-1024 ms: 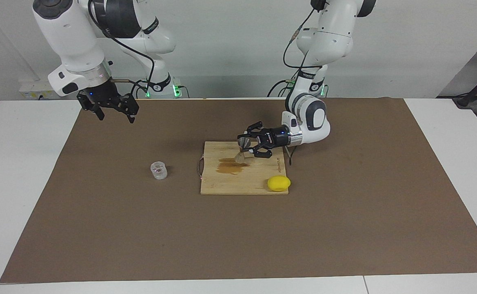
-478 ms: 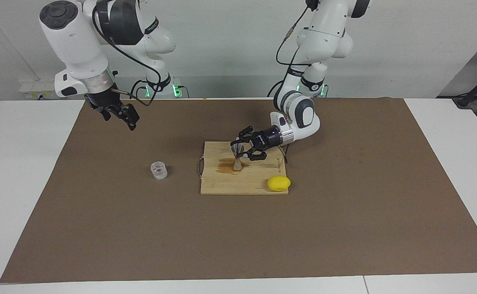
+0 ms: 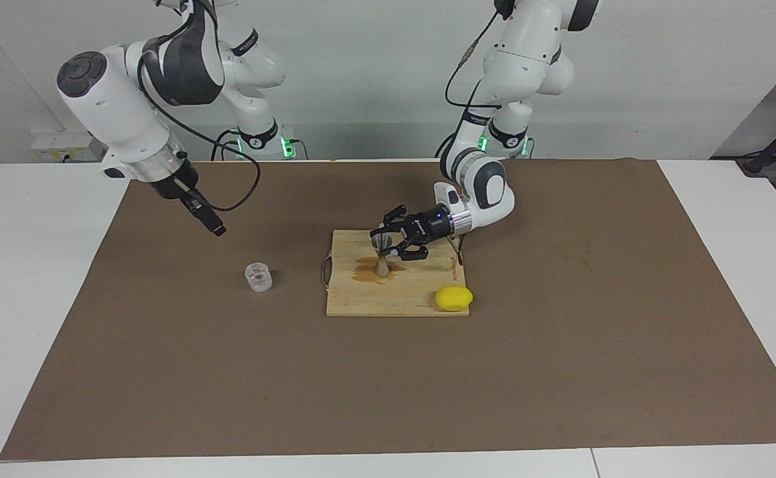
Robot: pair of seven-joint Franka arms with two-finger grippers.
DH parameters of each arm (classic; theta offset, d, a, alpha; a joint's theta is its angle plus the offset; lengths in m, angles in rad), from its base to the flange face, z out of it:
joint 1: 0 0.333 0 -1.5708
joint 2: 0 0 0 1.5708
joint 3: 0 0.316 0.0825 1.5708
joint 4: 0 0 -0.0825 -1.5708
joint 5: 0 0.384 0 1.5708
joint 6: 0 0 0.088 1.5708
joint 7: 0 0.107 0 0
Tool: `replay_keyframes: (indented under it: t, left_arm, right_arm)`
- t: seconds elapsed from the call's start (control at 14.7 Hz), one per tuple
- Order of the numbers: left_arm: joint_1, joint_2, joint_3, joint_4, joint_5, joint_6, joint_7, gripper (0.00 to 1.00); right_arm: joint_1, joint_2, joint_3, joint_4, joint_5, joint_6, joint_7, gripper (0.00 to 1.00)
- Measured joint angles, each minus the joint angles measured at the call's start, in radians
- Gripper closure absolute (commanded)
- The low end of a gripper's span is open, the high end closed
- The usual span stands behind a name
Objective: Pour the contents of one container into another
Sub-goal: 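Set the dark cup down and open the left gripper while the right gripper advances, then withdraw the left gripper while the right gripper reaches the glass cup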
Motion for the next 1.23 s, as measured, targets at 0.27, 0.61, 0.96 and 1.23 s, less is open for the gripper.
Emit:
replay_keyframes:
  t: [0.27,0.61,0.96,1.23]
  left_arm:
    - [0.002,0.004,0.012,-0.015,0.000,0.010,0.000,0.00]
    - [0.055,-0.004,0.019,-0.092,0.056,-0.004,0.000,0.00]
    - [0.203,-0.075,0.021,-0.186,0.251,-0.059,0.000,0.00]
    - [0.362,-0.115,0.023,-0.226,0.499,-0.114,-0.010,0.00]
  right_arm:
    - [-0.076,0.116,-0.002,-0.016,0.128,0.061,0.061,0.00]
    - [-0.134,0.199,-0.003,-0.076,0.298,0.165,0.083,0.00]
    - [-0.143,0.244,-0.003,-0.131,0.414,0.202,0.083,0.00]
    - [-0.139,0.267,0.000,-0.167,0.503,0.231,0.068,0.00]
